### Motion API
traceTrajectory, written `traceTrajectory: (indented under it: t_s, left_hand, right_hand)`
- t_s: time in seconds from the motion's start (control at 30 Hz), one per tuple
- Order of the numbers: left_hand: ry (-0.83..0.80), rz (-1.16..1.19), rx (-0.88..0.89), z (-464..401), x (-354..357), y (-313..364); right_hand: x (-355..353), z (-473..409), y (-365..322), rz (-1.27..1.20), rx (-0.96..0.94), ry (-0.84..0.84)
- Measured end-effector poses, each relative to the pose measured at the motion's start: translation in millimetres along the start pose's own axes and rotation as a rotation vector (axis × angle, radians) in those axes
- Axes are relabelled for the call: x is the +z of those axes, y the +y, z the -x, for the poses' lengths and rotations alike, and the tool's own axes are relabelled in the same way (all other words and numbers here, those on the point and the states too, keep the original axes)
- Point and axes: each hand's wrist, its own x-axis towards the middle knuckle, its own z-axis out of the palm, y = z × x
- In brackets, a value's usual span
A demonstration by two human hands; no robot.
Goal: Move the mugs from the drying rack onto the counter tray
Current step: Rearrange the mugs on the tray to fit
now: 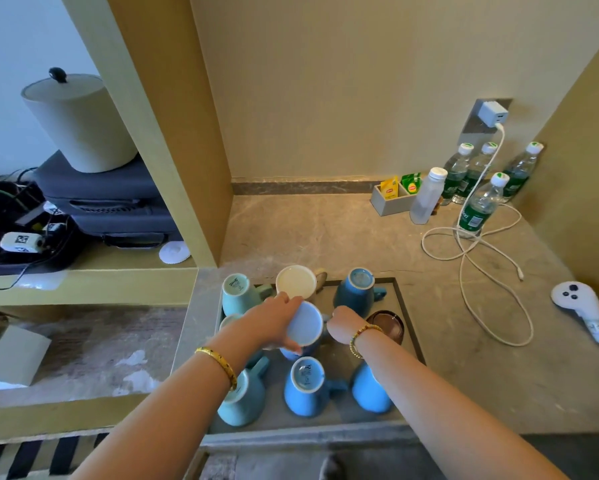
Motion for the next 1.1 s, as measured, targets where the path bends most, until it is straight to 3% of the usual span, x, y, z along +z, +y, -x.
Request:
traceTrajectory:
  t_s: [0.17,0.47,0.77,1.1]
  left_hand:
    - [0.038,0.003,-0.027,1.3,3.7,3.0]
    - [0.149,0.082,-0.196,2.0,20.2,15.5]
    - [0.194,0.141,-0.335,3.4,27.1,28.4]
    - [0.231,0.254,-0.447,15.1,28.2,50.7]
  right_hand:
    - [21.2,1.6,1.1,-0.428,0.125,0.084]
    - [2.9,3.6,5.4,-0.646,0.042,0.071]
    - [2.4,-3.0,5.1,-0.525,-0.003,0.048]
    - [-10.9,14.1,24.7,-0.339,-0.241,0.005]
